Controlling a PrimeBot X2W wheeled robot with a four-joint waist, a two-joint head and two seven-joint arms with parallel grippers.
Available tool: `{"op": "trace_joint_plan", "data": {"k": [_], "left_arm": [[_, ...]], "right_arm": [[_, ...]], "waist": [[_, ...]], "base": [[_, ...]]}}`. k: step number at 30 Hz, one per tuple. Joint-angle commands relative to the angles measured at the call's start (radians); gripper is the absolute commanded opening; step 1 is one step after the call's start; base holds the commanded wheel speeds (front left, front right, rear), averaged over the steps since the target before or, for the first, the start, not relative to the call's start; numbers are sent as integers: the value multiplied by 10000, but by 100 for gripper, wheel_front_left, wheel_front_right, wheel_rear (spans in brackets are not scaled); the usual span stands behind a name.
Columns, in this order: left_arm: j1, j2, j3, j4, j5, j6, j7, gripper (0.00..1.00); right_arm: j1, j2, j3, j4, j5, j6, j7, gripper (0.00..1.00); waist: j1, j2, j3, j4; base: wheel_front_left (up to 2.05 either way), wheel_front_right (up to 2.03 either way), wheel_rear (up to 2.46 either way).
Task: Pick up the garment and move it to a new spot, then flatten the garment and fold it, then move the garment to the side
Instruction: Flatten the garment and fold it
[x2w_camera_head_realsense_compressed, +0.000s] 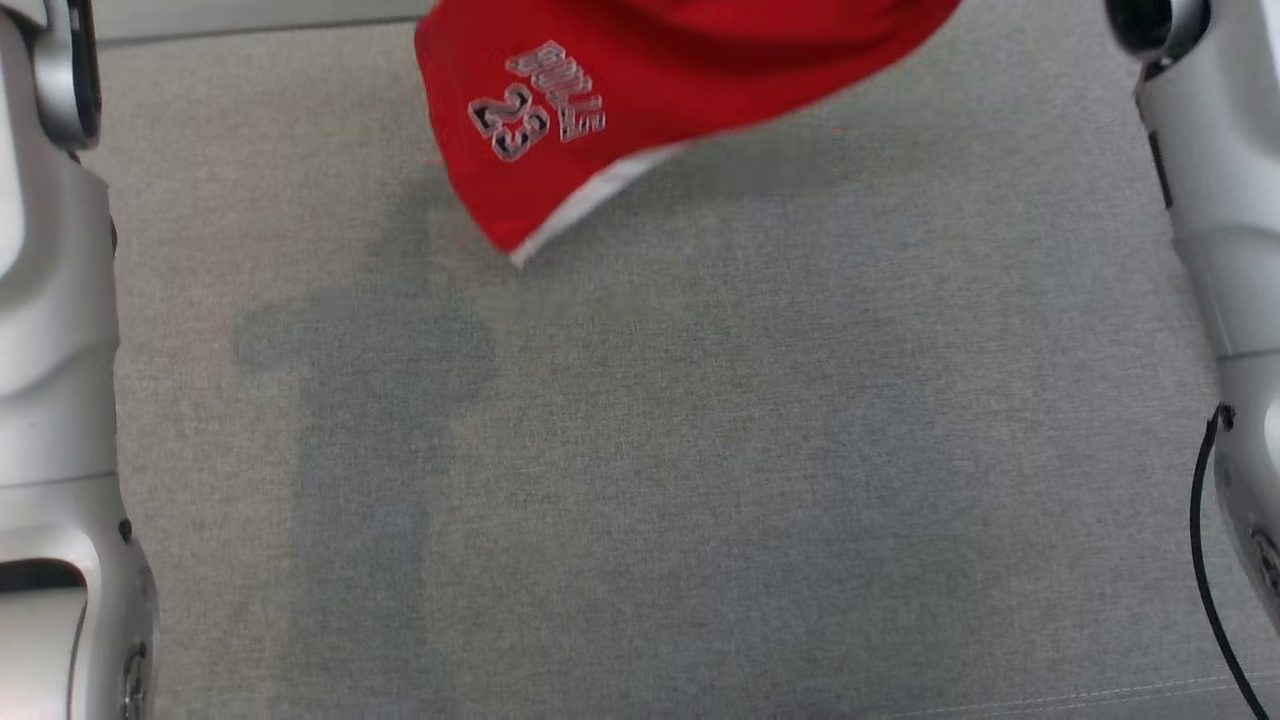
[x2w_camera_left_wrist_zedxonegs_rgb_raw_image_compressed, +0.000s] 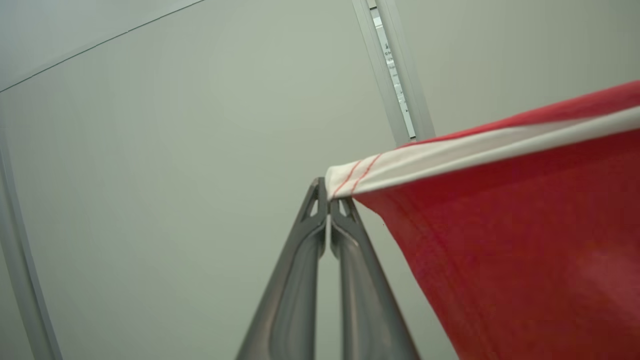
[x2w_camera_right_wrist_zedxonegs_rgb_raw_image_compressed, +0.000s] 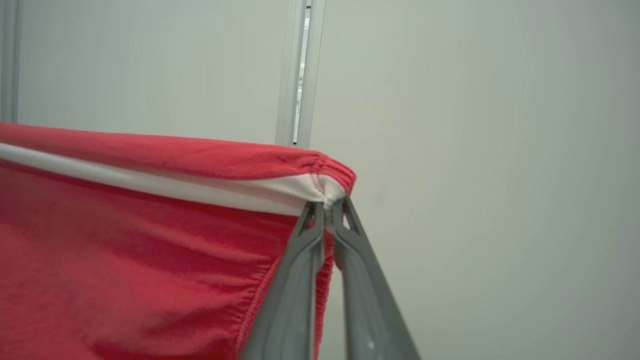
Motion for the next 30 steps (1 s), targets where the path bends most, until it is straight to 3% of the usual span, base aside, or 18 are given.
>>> {"op": "trace_joint_plan", "data": {"k": [1, 5, 11, 16, 23, 30], "left_arm": [[-369, 165, 180, 136, 10, 288, 22, 0], [-1031, 116, 259, -206, -18, 581, 20, 0], [67, -159, 313, -962, -301, 691, 19, 0], [2664, -685, 556, -1526, -652, 778, 13, 0], [6515, -1262, 632, -1172, -887, 520, 11, 0], [9120, -1611, 601, -717, -1074, 382, 10, 0]], "right_arm": [[-398, -201, -402, 456, -261, -119, -85, 0], [-1309, -110, -1137, 695, -924, -136, -147, 0], [-83, 102, -1396, 123, -1053, -134, -149, 0], [2655, -21, -943, -137, -100, -136, -151, 0], [6534, -277, 248, -633, 1644, -136, -155, 0], [9205, -39, 1076, -1333, 2891, -104, -157, 0]], "waist": [[-1, 0, 1504, 568], [-1, 0, 1888, 774], [-1, 0, 1916, 940], [-1, 0, 1136, 1147], [-1, 0, -176, 1277], [-1, 0, -1363, 1181]], "base": [[0, 0, 0], [0, 0, 0], [0, 0, 0], [0, 0, 0], [0, 0, 0], [0, 0, 0]]}}
